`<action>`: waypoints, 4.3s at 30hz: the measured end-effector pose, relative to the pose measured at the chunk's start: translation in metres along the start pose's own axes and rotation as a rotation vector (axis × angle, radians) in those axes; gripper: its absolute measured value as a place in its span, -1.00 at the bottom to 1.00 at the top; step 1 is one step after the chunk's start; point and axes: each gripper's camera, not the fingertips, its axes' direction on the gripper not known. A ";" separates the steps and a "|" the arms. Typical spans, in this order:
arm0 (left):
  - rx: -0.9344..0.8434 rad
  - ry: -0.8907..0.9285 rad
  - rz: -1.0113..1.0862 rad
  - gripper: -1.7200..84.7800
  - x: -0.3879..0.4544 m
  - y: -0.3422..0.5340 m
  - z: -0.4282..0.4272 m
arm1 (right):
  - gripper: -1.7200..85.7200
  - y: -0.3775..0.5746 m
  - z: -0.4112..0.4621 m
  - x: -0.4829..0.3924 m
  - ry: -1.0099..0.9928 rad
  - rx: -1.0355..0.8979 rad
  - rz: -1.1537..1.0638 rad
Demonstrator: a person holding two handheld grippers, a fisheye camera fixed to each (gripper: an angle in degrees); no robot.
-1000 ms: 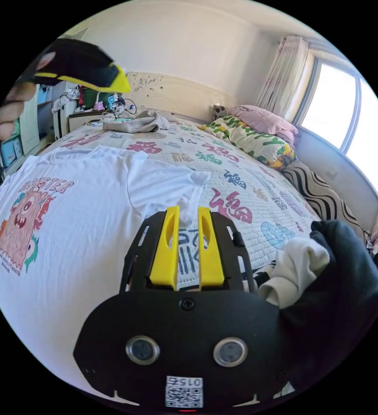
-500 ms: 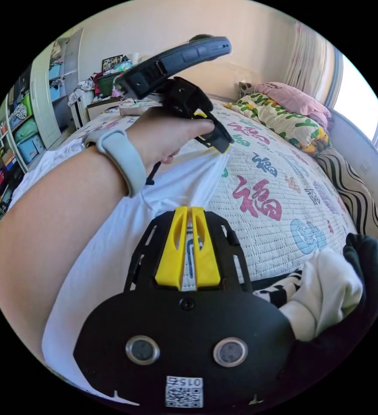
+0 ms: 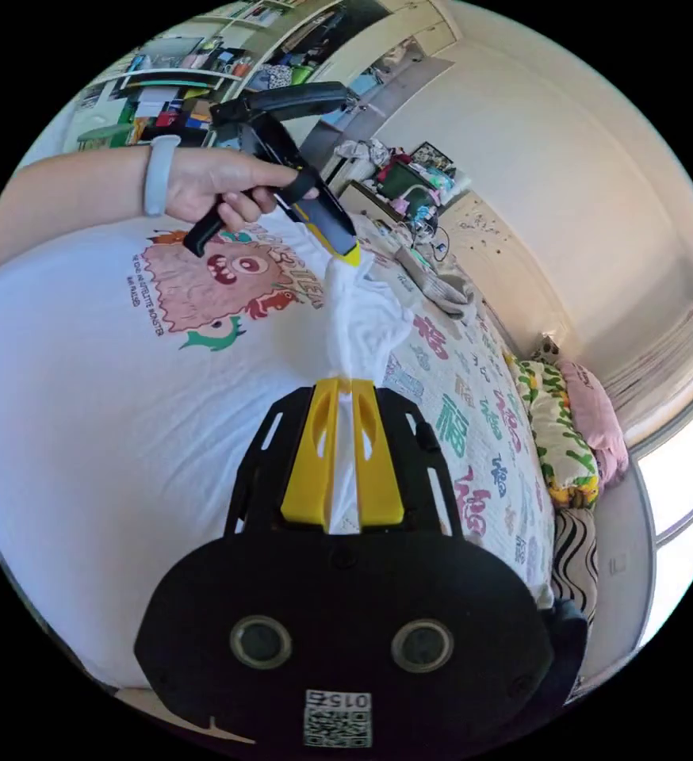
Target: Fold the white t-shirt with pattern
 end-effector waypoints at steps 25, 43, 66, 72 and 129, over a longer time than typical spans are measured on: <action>-0.114 -0.010 0.042 -0.81 -0.040 -0.011 -0.065 | -0.95 0.031 -0.045 0.112 -0.668 0.107 0.019; -0.310 -0.096 0.074 -0.81 -0.011 -0.010 -0.038 | -0.98 -0.001 -0.032 0.130 -0.614 -0.004 0.028; -0.120 -0.047 0.117 -0.79 0.048 -0.097 -0.007 | -0.81 -0.060 0.055 0.211 -0.659 -0.168 0.372; -0.309 -0.173 0.074 -0.85 0.039 -0.122 0.119 | -0.93 -0.062 0.064 0.209 -0.631 -0.145 0.369; -0.346 -0.090 0.313 -0.89 0.109 -0.074 -0.055 | -0.95 -0.102 0.100 0.055 -0.692 -0.138 0.043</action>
